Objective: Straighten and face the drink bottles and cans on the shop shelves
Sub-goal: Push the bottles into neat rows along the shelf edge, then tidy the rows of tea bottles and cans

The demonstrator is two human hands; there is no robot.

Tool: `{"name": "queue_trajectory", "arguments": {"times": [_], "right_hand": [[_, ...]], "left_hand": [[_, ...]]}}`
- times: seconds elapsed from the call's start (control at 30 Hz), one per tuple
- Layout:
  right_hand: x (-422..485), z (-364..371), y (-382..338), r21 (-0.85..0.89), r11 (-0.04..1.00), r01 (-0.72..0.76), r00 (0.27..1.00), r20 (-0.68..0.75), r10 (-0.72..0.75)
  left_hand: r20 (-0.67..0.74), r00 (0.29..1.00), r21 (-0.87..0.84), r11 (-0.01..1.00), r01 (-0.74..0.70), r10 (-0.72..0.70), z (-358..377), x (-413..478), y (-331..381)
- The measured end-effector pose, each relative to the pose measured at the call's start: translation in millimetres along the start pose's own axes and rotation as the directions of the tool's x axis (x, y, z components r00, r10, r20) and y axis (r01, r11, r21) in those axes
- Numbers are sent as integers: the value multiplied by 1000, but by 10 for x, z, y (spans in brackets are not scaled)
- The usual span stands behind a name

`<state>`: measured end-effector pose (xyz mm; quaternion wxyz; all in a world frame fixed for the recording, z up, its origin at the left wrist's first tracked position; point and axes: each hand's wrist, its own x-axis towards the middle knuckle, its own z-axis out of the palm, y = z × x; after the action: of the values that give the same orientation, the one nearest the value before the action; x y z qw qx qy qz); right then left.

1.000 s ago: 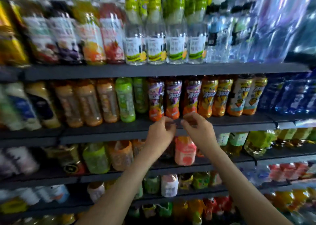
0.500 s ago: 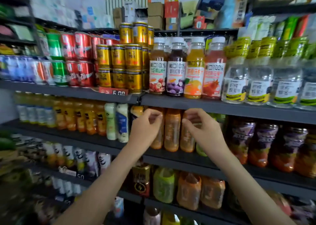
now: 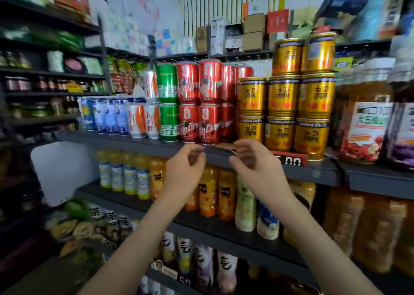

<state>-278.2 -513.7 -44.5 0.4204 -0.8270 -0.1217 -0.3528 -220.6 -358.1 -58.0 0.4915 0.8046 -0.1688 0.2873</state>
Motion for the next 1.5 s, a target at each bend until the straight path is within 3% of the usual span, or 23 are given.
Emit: {"name": "queue_trajectory", "arguments": {"times": [0.33, 0.53, 0.63, 0.87, 1.13, 1.5], "right_hand": [[660, 1167, -54, 2, 992, 130, 989, 68, -130], [1024, 1896, -241, -80, 969, 235, 970, 87, -228], [1190, 2240, -293, -165, 958, 233, 972, 5, -235], [1555, 2864, -357, -386, 918, 86, 940, -275, -204], [1783, 3025, -319, -629, 765, 138, 973, -58, -224], [1926, 3088, -346, -708, 680, 189, 944, -60, -325]], "left_hand": [[-103, 995, 1, 1000, 14, -14, -594, 504, -958], [-134, 982, 98, 988, -122, 134, -1202, 1089, -1537], [-117, 976, 174, 971, -163, 185, -1443, 1412, -1834], [29, 995, 160, 982, -98, 94, -1489, 2106, -2175], [80, 970, 250, 937, -244, 231, -1267, 2316, -2292], [126, 936, 74, 938, -339, 328, -1441, 2387, -2379]]}}
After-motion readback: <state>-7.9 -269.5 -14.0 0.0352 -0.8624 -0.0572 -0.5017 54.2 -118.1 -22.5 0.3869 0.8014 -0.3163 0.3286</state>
